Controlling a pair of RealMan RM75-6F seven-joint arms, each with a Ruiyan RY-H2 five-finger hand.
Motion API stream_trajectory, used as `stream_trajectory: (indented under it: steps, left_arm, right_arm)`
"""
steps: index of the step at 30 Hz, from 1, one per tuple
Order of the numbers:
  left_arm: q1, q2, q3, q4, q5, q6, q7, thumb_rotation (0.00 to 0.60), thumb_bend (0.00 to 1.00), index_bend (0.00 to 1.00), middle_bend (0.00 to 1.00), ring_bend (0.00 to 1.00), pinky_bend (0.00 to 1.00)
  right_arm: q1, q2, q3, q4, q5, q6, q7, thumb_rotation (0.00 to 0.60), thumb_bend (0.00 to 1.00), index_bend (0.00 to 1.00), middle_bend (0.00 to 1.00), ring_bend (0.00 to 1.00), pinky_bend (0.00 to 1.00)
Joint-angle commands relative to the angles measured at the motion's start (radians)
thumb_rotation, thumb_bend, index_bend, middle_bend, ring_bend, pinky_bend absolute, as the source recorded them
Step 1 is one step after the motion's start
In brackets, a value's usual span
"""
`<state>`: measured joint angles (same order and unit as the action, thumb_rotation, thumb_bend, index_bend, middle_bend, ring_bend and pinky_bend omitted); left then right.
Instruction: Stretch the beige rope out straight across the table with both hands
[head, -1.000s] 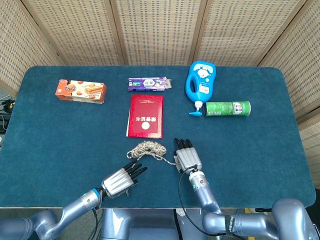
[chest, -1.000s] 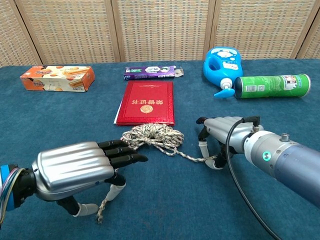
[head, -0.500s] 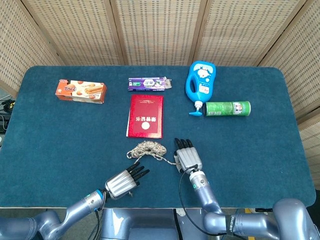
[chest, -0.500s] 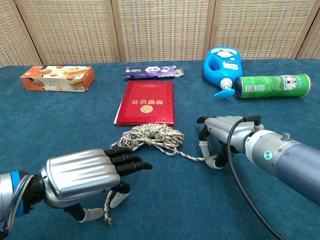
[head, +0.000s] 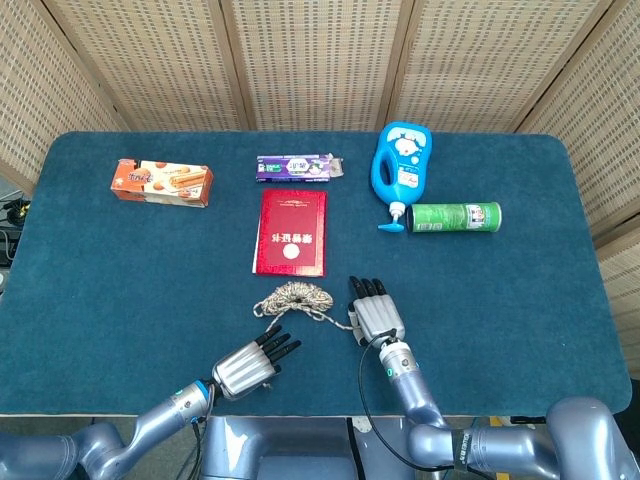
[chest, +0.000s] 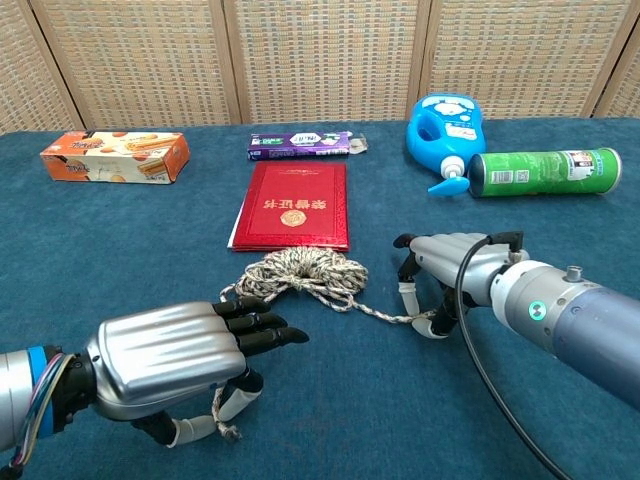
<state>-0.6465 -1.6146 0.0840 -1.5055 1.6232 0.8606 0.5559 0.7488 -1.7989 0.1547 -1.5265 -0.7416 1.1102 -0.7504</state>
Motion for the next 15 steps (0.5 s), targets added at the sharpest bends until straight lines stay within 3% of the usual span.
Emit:
stream_trajectory:
  steps: [1,15]
  left_arm:
    - [-0.001,0.000,0.001,0.001,-0.001,0.005,-0.002,0.600,0.40,0.64,0.00,0.00,0.00]
    - [0.026,0.079,0.007,-0.026,0.011,0.100,-0.052,0.600,0.41,0.75,0.00,0.00,0.00]
  right_arm:
    - [0.000,0.000,0.000,0.001,-0.001,0.000,0.001,0.600,0.52,0.63,0.00,0.00,0.00]
    - [-0.003,0.006,0.002,-0.005,-0.021,0.016,0.004,0.600,0.53,0.63,0.00,0.00,0.00]
